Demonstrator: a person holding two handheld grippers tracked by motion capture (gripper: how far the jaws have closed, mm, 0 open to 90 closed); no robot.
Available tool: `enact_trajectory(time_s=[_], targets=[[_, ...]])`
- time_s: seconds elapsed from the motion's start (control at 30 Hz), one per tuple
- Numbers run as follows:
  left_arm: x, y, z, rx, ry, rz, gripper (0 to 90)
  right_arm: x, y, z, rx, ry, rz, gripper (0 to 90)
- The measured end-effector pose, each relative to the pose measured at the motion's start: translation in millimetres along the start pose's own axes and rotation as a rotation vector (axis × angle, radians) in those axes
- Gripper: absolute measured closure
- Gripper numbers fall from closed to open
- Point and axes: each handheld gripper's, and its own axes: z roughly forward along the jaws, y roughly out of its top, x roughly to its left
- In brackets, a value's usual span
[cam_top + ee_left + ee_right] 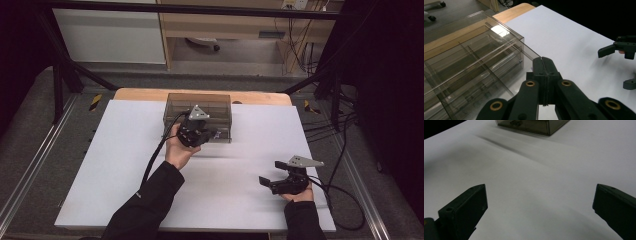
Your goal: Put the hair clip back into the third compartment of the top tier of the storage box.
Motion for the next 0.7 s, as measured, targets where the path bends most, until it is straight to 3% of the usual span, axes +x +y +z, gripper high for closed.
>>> enact_trajectory(time_s=[0.7], targets=[[15.6,0.5,19.8,0.01,0.03,-0.027,90.0,0.0,0.0,-0.2,-0.003,0.0,-0.003,0.3]])
